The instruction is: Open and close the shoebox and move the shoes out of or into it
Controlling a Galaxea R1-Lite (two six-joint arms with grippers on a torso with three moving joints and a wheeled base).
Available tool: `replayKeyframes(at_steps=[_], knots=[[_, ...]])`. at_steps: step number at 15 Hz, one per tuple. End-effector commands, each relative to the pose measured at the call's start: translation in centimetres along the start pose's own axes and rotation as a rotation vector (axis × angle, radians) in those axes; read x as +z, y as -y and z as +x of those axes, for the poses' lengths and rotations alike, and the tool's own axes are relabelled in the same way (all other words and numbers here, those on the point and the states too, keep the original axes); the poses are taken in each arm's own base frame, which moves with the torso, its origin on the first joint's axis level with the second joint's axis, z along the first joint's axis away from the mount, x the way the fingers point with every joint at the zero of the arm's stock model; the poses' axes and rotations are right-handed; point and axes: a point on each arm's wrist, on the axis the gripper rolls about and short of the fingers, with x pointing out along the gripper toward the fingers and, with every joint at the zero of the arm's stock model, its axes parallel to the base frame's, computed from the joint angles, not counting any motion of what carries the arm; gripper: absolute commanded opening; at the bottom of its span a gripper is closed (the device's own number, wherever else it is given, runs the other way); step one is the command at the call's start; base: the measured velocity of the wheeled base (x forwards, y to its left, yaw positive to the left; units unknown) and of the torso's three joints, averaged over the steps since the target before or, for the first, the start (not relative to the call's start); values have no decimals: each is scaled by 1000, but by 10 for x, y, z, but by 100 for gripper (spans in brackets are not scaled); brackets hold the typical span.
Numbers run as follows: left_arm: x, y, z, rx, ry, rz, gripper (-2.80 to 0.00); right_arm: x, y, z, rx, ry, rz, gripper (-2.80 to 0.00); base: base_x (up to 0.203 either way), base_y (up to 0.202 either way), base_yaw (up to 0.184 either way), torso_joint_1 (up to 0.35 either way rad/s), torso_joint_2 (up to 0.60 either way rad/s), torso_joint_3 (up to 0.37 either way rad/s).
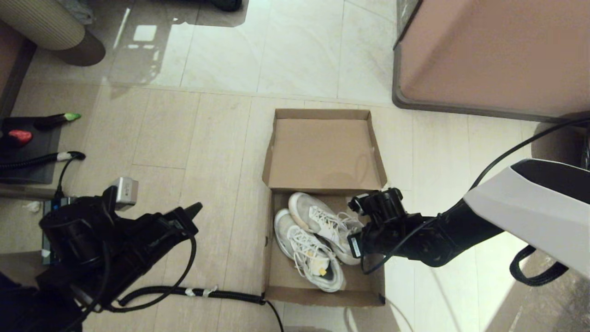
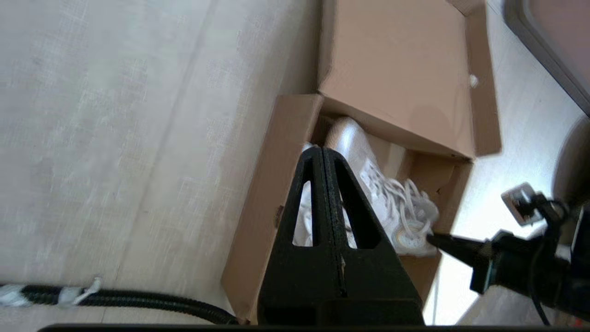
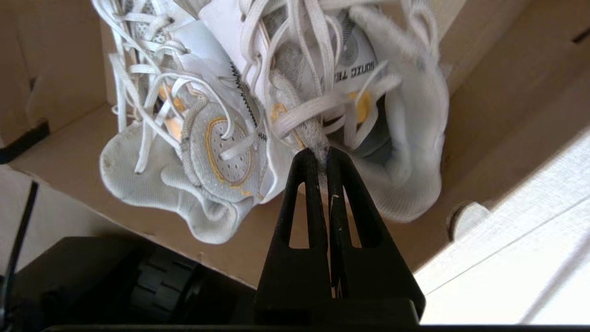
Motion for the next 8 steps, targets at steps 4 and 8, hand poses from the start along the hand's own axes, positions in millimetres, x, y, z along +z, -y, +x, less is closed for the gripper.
replayKeyframes(at_steps=[4, 8], knots=[[6, -5, -8, 22, 29, -7, -280, 1, -1, 14, 1, -1, -3, -280, 0, 0, 0, 0, 0, 0], [8, -7, -13, 34, 37, -9, -280, 6, -11, -13, 24, 23, -79, -280, 0, 0, 0, 0, 0, 0]])
